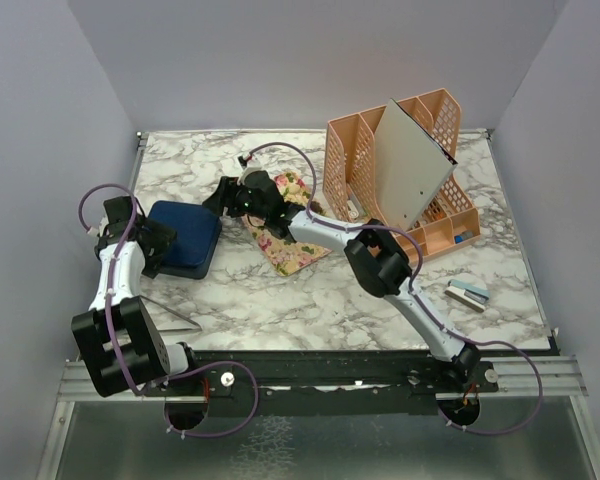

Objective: Pack the chocolate
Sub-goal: Adjust the packing box at the center of the board.

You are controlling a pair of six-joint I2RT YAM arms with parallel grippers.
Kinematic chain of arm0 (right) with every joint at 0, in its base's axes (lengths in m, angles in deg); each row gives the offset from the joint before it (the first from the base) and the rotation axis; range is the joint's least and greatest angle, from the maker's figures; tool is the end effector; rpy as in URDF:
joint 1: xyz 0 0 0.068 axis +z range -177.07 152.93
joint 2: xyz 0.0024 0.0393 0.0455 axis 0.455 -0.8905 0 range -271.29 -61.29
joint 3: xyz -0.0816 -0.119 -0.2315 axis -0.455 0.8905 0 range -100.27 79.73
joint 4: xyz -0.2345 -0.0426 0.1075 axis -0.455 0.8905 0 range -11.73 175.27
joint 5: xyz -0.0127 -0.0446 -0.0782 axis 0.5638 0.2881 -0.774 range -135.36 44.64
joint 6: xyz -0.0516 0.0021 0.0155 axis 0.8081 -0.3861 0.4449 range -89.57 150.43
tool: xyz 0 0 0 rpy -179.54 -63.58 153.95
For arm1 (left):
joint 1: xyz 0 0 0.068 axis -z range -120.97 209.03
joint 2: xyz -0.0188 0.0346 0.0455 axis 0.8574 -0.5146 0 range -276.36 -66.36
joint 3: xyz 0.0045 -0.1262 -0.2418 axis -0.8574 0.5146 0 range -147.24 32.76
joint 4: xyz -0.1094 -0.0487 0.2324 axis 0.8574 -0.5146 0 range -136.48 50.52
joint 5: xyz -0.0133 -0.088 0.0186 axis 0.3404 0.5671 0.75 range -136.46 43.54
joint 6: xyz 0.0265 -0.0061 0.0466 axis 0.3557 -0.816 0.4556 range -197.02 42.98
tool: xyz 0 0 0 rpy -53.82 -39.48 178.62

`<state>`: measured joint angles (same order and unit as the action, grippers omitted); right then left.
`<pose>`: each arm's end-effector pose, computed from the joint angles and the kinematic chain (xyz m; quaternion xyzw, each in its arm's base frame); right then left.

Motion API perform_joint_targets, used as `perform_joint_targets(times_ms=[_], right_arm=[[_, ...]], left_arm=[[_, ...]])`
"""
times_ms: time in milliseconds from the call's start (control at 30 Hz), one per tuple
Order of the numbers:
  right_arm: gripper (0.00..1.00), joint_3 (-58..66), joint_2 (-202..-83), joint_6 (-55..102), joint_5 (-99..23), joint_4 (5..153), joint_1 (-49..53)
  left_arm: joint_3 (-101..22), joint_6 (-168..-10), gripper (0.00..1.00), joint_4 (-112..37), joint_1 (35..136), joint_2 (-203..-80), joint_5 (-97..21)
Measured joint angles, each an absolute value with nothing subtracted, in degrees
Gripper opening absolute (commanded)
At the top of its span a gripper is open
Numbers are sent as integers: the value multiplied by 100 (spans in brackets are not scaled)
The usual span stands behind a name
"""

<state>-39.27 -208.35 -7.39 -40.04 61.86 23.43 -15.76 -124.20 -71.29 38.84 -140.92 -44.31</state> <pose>0.3749 0.4597 0.1726 -0.1146 0.7665 0.4653 0.4277 0.2394 0.0865 0.2214 -0.5286 0.8023 -0.0822 0.2649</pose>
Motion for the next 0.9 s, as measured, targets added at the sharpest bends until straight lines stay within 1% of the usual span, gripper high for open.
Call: perform_joint_targets(times_ms=[167,400,633,733,900], right_arm=[[64,-4001,-20910,-1004,-3997,6294,2333],[55,-3842,-20960,-1474,-3923,6304,2333],[54,-3840,-20988,-1533,-3825,6280,2335],[58,-3813,-20988,-1502,-3822,6267,2335],[57,-3584,-20934,-1561,-3822,6160,2370]], left_arm=[[-1538,-12369,76,-7015,3884,-14123,-4431],[-1490,-12367,76,-6895,3884,-14121,-4348],[-1401,-12326,79,-6832,3873,-14114,-4256],[-1390,-12275,82,-6836,3873,-14116,-4195],[-1390,-12199,82,-6840,3873,-14116,-4156]])
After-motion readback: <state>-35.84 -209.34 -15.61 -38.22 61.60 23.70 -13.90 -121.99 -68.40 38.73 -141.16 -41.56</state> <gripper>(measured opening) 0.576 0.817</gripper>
